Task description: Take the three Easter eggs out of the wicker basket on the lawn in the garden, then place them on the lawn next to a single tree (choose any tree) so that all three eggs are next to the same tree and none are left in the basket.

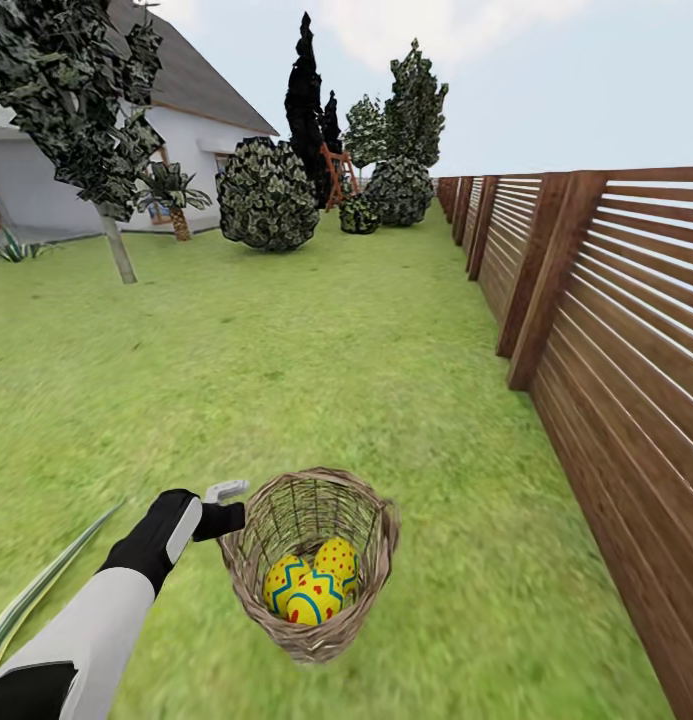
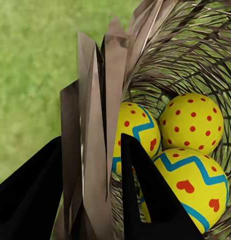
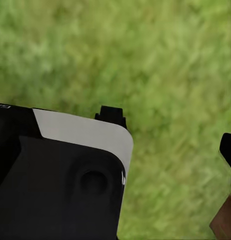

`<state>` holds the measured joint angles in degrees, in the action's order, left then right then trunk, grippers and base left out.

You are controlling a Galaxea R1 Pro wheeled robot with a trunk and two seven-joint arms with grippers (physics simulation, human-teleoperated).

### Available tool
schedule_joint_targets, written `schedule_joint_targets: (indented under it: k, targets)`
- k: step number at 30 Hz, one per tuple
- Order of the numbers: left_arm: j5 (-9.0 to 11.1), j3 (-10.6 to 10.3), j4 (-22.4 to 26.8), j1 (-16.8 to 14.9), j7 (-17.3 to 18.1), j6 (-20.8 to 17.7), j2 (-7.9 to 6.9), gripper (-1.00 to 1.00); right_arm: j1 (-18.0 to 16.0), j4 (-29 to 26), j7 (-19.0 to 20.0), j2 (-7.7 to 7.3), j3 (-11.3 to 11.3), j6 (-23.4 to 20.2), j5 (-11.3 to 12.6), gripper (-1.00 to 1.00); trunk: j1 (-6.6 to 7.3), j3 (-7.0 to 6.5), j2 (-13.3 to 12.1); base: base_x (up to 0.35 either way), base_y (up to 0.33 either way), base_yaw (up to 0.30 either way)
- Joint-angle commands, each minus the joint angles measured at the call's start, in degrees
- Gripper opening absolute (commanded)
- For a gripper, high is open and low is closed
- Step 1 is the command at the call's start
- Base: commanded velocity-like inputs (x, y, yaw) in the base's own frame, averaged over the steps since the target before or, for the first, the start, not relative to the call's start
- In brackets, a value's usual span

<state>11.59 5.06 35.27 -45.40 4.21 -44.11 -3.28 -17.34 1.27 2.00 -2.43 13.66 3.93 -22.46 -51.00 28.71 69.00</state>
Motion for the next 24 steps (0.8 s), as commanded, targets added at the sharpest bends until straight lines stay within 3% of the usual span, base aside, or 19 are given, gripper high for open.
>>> schedule_joint_targets:
  k: [1, 5, 24]
  targets:
    - [0.5, 0.2, 0.1, 0.0, 0.2, -0.3, 0.03, -1.0, -0.1, 0.1, 0.1, -0.03, 0.5, 0.3, -0.4, 1.0, -0.03, 0.05, 0.0, 0.325, 0.0, 0.3]
    - [0.5, 0.2, 0.1, 0.0, 0.2, -0.4, 0.03, -1.0, -0.1, 0.1, 0.1, -0.23, 0.5, 0.2, -0.2, 1.0, -0.03, 0.05, 0.0, 0.325, 0.0, 0.192]
    - [0.5, 0.2, 0.1, 0.0, 0.2, -0.4, 0.03, -1.0, -0.1, 0.0, 0.1, -0.39, 0.5, 0.2, -0.1, 1.0, -0.03, 0.05, 0.0, 0.325, 0.0, 0.003]
